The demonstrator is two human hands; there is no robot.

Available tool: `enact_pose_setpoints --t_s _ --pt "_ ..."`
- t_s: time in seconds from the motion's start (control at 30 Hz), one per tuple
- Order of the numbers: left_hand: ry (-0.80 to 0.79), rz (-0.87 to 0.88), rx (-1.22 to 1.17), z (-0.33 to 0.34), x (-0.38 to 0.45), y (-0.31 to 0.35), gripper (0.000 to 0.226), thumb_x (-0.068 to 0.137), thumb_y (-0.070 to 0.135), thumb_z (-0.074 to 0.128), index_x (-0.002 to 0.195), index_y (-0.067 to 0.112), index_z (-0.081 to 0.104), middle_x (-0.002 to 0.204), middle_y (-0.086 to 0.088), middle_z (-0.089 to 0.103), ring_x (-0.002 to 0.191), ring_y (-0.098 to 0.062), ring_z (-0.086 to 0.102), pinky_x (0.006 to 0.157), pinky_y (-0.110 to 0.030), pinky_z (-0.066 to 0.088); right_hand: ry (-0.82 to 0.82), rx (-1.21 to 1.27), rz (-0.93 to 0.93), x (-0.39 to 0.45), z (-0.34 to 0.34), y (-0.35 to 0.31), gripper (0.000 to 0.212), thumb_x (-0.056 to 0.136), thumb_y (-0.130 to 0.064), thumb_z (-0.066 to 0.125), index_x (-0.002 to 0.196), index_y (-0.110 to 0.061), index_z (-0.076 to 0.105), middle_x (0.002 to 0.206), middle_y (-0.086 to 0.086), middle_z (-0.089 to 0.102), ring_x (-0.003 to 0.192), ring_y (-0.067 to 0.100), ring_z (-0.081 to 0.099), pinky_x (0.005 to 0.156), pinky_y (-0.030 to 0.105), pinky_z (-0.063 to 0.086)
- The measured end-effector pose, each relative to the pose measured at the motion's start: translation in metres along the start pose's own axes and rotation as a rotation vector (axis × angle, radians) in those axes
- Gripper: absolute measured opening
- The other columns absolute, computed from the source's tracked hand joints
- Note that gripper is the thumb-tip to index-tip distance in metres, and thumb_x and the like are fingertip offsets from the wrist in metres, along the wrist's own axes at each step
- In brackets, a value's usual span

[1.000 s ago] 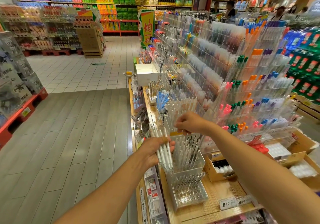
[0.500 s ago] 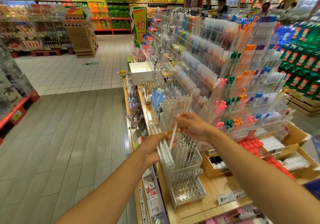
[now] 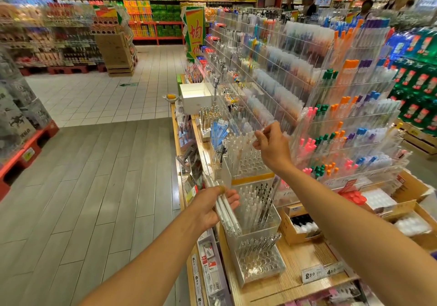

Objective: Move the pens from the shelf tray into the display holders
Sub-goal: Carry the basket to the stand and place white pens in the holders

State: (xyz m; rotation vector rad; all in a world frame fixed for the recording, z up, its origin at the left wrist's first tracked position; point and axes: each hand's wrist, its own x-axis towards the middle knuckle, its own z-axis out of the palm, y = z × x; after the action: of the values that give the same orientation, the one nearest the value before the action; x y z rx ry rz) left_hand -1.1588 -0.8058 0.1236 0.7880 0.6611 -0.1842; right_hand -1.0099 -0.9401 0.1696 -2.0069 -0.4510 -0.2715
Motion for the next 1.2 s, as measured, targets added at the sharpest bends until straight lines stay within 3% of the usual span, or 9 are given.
enact_pose_setpoints --t_s 0.23,0.33,0.43,0.63,0.73,0.87,0.97,1.03,1.2 --pt "0.0 0.004 -0.002 -0.003 0.003 0.005 0.02 0.1 0.003 0.049 0.101 -0.01 0.063 0.087 -0.021 0.07 0.08 -0.028 0.069 0.07 -0.038 0.062 -0.082 -0.144 -0.113 0.009 0.003 -0.007 0.017 0.099 -0.026 0.054 0.091 -0.016 0.043 0.073 0.005 0.066 0.067 0.023 0.066 0.065 0.051 0.054" --pt "-0.003 0.003 0.002 -0.003 0.004 0.006 0.02 0.099 0.001 0.048 0.099 -0.012 0.063 0.08 -0.022 0.071 0.078 -0.028 0.069 0.067 -0.037 0.062 -0.149 -0.199 -0.121 0.008 0.004 -0.004 0.019 0.098 -0.026 0.056 0.094 -0.012 0.043 0.075 0.01 0.066 0.069 0.029 0.065 0.066 0.053 0.054" --pt "-0.02 -0.002 0.04 -0.002 0.003 0.007 0.018 0.097 -0.003 0.049 0.095 -0.013 0.064 0.077 -0.022 0.072 0.08 -0.027 0.069 0.074 -0.037 0.061 -0.208 -0.184 -0.1 0.006 0.008 0.001 0.017 0.097 -0.021 0.058 0.093 -0.011 0.044 0.078 0.013 0.066 0.073 0.03 0.066 0.07 0.053 0.054" --pt "-0.058 -0.003 0.034 -0.002 -0.001 0.009 0.016 0.098 -0.006 0.048 0.103 -0.012 0.061 0.089 -0.023 0.068 0.083 -0.027 0.068 0.077 -0.038 0.06 -0.304 -0.183 -0.065 0.011 0.012 0.01 0.009 0.098 -0.016 0.056 0.096 -0.011 0.049 0.081 0.004 0.064 0.08 0.025 0.068 0.072 0.041 0.057" --pt "-0.063 -0.003 0.031 -0.002 -0.001 0.01 0.02 0.098 -0.005 0.049 0.115 -0.012 0.058 0.089 -0.022 0.066 0.083 -0.027 0.066 0.086 -0.04 0.056 -0.362 -0.236 -0.097 0.014 0.012 0.012 0.006 0.099 -0.015 0.055 0.095 -0.015 0.05 0.085 0.006 0.065 0.08 0.023 0.067 0.074 0.043 0.057" --pt "-0.072 -0.006 0.04 0.001 -0.002 0.01 0.023 0.098 -0.004 0.05 0.119 -0.009 0.057 0.09 -0.02 0.066 0.081 -0.025 0.065 0.082 -0.038 0.056 -0.369 -0.285 -0.063 0.015 0.014 0.013 0.007 0.097 -0.018 0.06 0.091 -0.016 0.056 0.082 0.002 0.066 0.078 0.02 0.067 0.07 0.037 0.055" --pt "-0.073 -0.001 0.083 0.001 -0.003 0.011 0.017 0.099 -0.001 0.05 0.103 -0.01 0.064 0.098 -0.022 0.07 0.088 -0.026 0.068 0.087 -0.037 0.056 -0.496 -0.417 0.029 0.011 0.012 0.016 0.016 0.091 -0.022 0.068 0.078 -0.012 0.067 0.07 0.002 0.07 0.062 0.013 0.067 0.057 0.024 0.051" --pt "-0.077 -0.001 0.126 0.003 -0.005 0.011 0.019 0.1 0.002 0.051 0.103 -0.009 0.066 0.101 -0.022 0.071 0.089 -0.024 0.07 0.082 -0.033 0.058 -0.615 -0.325 0.112 0.004 0.009 0.018 0.019 0.09 -0.021 0.07 0.078 -0.007 0.069 0.07 0.007 0.072 0.052 0.01 0.063 0.049 0.019 0.047" --pt "-0.097 0.031 0.168 0.013 -0.011 0.011 0.019 0.098 0.002 0.054 0.11 -0.01 0.062 0.1 -0.02 0.074 0.078 -0.022 0.074 0.064 -0.029 0.061 -0.907 -0.031 0.201 -0.016 0.002 0.005 0.023 0.094 -0.024 0.064 0.089 -0.002 0.07 0.076 0.015 0.062 0.06 0.017 0.05 0.053 0.026 0.041"
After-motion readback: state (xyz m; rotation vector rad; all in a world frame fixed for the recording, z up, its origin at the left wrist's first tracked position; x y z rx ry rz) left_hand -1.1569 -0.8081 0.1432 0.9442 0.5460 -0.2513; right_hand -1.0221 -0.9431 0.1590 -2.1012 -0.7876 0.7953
